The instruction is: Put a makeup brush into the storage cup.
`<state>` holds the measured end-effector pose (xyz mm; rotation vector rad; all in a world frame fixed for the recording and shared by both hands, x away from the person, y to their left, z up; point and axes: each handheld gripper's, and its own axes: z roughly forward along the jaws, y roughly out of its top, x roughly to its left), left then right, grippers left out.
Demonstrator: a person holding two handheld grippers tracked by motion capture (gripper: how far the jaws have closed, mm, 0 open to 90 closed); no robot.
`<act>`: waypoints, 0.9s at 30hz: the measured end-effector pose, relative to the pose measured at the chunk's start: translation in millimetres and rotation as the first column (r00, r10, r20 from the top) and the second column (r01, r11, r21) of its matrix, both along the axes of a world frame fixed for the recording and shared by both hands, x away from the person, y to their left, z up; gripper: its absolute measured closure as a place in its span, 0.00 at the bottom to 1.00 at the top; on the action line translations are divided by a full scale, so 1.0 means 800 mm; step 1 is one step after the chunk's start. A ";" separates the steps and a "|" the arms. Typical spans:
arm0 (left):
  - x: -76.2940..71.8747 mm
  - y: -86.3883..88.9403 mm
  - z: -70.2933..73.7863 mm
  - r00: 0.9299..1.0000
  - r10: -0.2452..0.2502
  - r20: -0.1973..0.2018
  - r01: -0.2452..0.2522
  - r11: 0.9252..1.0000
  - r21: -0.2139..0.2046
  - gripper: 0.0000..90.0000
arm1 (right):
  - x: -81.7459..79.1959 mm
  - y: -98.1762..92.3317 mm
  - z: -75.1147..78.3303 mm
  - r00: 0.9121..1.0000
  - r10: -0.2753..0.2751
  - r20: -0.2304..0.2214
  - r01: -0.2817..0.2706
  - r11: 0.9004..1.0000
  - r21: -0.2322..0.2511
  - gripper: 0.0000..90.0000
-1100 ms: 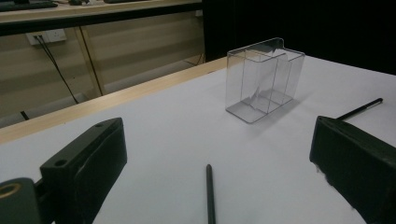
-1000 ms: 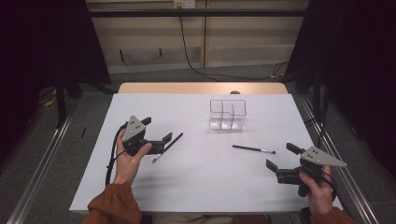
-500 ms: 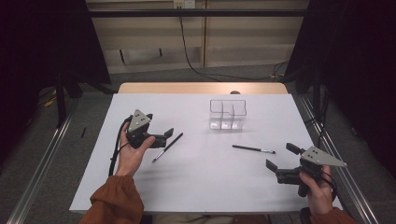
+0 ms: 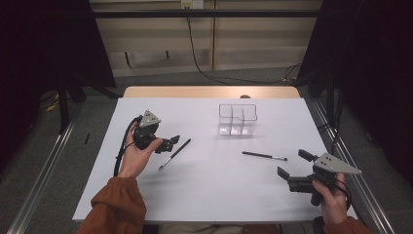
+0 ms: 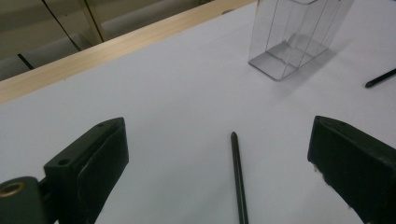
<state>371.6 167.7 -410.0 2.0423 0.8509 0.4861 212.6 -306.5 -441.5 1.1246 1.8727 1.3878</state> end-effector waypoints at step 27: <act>0.028 -0.021 -0.012 0.952 -0.033 -0.303 0.129 0.945 0.301 0.08 | 0.000 0.000 0.000 1.000 0.006 -0.004 -0.006 1.000 -0.003 0.00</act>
